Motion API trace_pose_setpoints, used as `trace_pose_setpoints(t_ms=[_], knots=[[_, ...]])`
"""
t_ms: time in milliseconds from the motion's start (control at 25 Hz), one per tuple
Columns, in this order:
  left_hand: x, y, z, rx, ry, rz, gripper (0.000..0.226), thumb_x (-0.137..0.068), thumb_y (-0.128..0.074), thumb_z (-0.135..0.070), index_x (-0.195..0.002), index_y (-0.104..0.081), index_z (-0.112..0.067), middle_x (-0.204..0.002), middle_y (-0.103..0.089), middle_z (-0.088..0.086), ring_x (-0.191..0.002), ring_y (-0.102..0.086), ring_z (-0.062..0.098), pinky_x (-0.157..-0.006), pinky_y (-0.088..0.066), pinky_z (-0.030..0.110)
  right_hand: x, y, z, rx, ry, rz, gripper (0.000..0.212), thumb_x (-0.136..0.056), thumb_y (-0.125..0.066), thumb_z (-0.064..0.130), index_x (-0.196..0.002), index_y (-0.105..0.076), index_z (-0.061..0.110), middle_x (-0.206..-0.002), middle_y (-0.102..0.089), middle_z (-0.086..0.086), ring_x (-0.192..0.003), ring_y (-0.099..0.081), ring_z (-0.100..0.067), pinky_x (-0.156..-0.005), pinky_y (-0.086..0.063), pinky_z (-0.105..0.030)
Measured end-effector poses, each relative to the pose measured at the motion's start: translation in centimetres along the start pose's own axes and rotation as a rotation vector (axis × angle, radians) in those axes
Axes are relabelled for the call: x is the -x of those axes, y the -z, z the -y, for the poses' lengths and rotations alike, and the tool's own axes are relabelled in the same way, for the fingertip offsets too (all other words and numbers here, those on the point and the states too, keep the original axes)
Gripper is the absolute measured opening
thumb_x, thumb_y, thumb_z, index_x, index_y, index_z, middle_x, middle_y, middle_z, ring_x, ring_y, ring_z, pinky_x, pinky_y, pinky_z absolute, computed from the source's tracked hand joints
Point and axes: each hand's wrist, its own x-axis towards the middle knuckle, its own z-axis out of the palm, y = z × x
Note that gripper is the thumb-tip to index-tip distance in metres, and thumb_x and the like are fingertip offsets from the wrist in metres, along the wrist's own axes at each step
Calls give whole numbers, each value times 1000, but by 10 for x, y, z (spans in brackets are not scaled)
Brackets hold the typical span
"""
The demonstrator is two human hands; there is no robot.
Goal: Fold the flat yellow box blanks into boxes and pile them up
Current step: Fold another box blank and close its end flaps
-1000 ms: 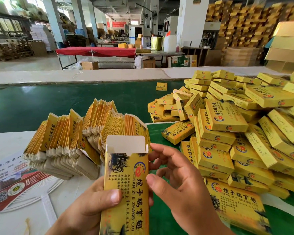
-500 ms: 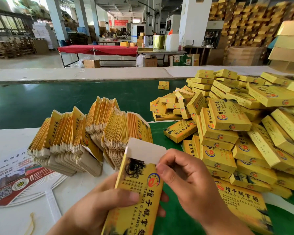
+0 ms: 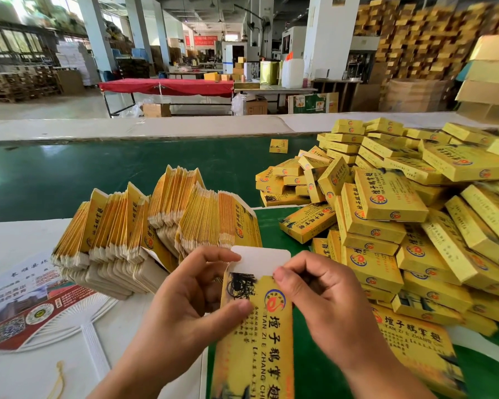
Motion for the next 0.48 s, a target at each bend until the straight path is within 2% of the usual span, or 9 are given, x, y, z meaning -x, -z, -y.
trace_pose_setpoints(t_ms=[40,120,200,240,320,360,480], knots=[[0,-1,1,-8,9,-7,51,-68,-89,-28,-109,-60,-19,-106,-69,24,-91,-60,58,-78,-51,70,0,0,1,-3,4,-26,29,-86,-61,42,-71,-65,17,-59,-59,-2,-52,-52,-7,-48,-40,-18],[0,-3,5,-2,20,6,52,-68,-90,-28,-109,-60,-18,-104,-67,28,-93,-52,65,-81,-42,78,0,0,2,-10,4,-94,29,-85,-61,43,-68,-63,19,-58,-57,-10,-51,-53,-25,-44,-41,-33],[0,-6,6,0,23,23,51,-69,-89,-28,-111,-61,-18,-105,-65,31,-93,-48,67,-83,-40,79,1,-2,2,-18,1,-158,29,-84,-61,43,-66,-61,20,-58,-55,-14,-53,-52,-34,-44,-41,-34],[1,-7,6,-9,34,33,50,-69,-89,-29,-110,-63,-18,-105,-66,30,-93,-51,65,-83,-43,76,2,-2,2,-22,1,-174,30,-84,-61,43,-65,-60,20,-58,-55,-13,-52,-51,-33,-43,-41,-32],[1,-8,6,-30,74,90,43,-70,-87,-32,-105,-65,-18,-104,-71,23,-94,-65,50,-81,-56,57,3,-4,1,-11,4,-167,31,-84,-61,43,-65,-60,18,-57,-53,-13,-50,-50,-31,-43,-39,-33],[2,-8,6,-42,90,130,38,-72,-86,-33,-101,-66,-19,-104,-72,20,-96,-69,41,-81,-58,47,4,-5,2,1,5,-155,32,-84,-62,43,-66,-60,17,-56,-52,-15,-50,-49,-34,-42,-38,-37],[2,-10,3,-113,82,142,29,-75,-81,-42,-90,-68,-20,-96,-75,14,-91,-72,31,-75,-59,35,5,-6,2,14,13,-141,32,-87,-63,39,-66,-59,15,-56,-52,-16,-51,-49,-36,-42,-38,-38]])
